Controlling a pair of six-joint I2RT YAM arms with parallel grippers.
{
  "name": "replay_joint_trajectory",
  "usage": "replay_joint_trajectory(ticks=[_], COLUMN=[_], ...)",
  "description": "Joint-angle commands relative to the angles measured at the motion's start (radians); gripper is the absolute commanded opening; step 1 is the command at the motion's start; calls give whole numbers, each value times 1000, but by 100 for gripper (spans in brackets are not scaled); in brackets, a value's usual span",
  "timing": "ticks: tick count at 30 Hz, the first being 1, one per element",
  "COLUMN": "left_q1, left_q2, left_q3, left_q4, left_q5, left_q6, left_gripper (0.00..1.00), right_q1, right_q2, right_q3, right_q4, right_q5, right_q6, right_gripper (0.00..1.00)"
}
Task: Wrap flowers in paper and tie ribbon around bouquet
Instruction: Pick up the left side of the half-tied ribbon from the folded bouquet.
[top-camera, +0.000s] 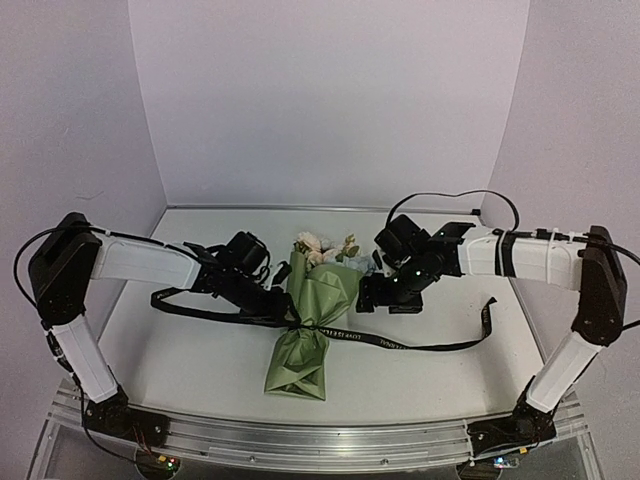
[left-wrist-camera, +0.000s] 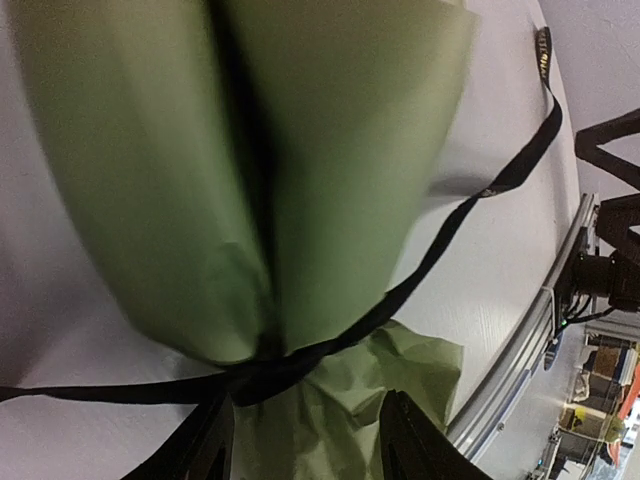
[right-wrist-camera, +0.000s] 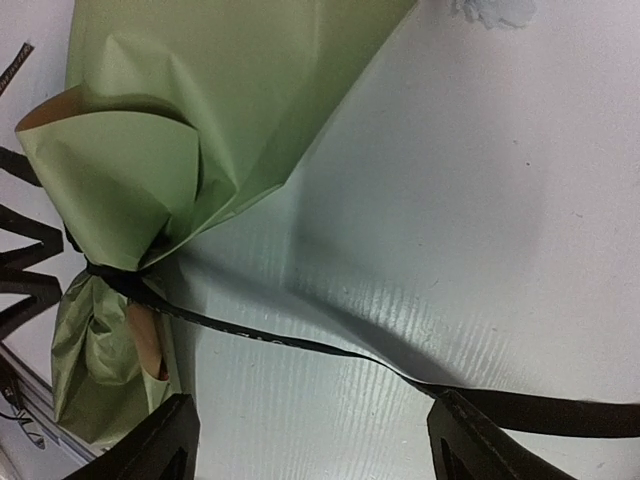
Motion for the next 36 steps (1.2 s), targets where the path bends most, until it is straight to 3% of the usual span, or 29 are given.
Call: replay_joint_trajectory(ticks=[1,11,14,17,20,25,36], left_q1=[-43,-138,-138,-129,-71,122,264], left_q2=[54,196,165,68,-33,-105,30], left_q3=[96,287,306,284,180,32,91], left_q4=[3,81,47,-60,-155,-198,-277], left_q5=[62,149,66,-124,-226,-244,-255], left_q6=[35,2,5,23,68,164,255], left_gripper=[52,52,54,58,59,63,64], right_q1=[29,36,35,35,39,43,43], right_q2=[23,-26,-33,-39,-50,-62,-66], right_q3=[38,-36,-40,-40,-42,-40,-43], right_q4=[-5,-21,-27,-34,-37,-42,-38], right_q5=[1,88,97,84,78,79,67], right_q6=[0,4,1,-4,-20,-58,-91], right_gripper=[79,76,77,77,77,78,78])
